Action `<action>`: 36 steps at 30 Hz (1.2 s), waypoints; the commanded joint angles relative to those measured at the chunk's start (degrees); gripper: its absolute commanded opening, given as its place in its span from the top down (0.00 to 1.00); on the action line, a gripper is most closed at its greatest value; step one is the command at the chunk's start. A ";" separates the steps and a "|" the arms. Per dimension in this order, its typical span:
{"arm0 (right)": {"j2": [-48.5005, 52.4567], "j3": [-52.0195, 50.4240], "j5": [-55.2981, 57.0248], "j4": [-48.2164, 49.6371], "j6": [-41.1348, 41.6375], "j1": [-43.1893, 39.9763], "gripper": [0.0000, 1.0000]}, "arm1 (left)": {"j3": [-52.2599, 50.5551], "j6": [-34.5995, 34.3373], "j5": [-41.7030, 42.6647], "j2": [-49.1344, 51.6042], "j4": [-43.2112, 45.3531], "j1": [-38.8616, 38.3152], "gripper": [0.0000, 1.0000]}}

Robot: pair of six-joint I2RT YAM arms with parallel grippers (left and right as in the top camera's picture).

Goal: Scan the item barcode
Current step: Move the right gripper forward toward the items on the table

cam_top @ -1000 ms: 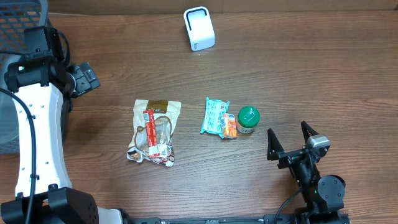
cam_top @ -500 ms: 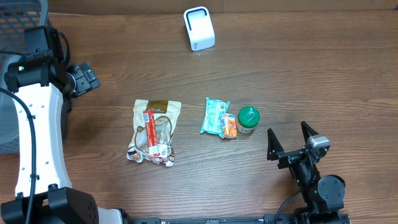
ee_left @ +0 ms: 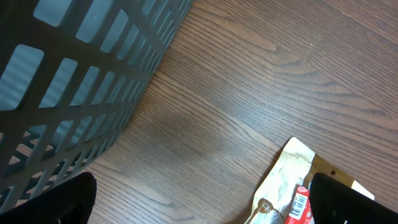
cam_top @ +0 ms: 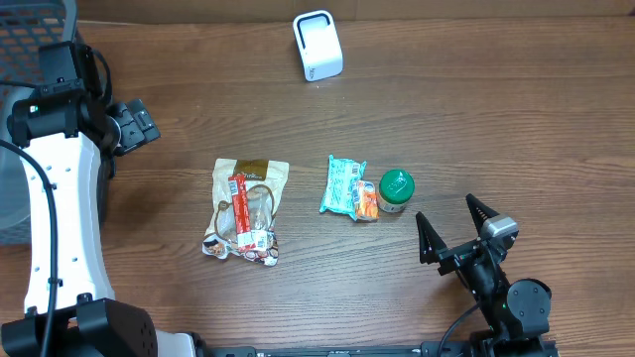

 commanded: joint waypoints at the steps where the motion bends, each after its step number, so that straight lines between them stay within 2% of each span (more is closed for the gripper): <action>1: -0.39 5.79 -2.08 -2.05 2.73 -0.17 0.00 | 1.20 0.83 -0.70 0.11 0.04 0.26 0.00; 6: 3.17 19.87 0.15 -13.29 2.71 -0.17 0.00 | 1.20 0.83 -0.70 0.11 0.04 0.24 0.00; 10: 10.97 33.73 0.98 -22.16 2.75 -0.17 0.00 | 1.20 0.83 -0.70 0.11 0.04 0.26 0.00; 16: 30.29 58.73 0.81 -40.52 2.78 -0.15 0.00 | 1.20 0.83 -0.70 0.11 0.04 0.26 0.00; 20: 44.96 75.52 0.28 -56.06 2.75 -0.17 0.00 | 1.20 0.83 -0.70 0.11 0.04 0.24 0.00; 23: 54.16 84.80 -0.35 -64.76 2.84 -0.17 0.00 | 1.20 0.83 -0.70 0.11 0.04 0.26 0.00; 26: 60.78 88.74 -5.90 -67.82 2.97 -0.17 0.00 | 1.20 0.83 -0.70 0.11 0.04 0.26 0.00; 30: 67.56 88.70 -16.39 -66.64 2.97 -0.17 0.00 | 1.20 0.83 -0.70 0.11 0.04 0.26 0.00; 32: 70.84 88.70 -20.35 -66.69 2.99 -0.17 0.05 | 1.20 0.83 -0.70 0.11 0.04 0.26 0.00; 34: 74.03 88.65 -22.71 -66.84 4.24 -0.13 0.33 | 1.20 0.83 -0.70 0.11 0.04 0.26 0.00; 36: 76.30 88.63 -22.67 -66.47 5.33 0.90 0.53 | 1.20 0.83 -0.70 0.11 0.04 0.26 0.00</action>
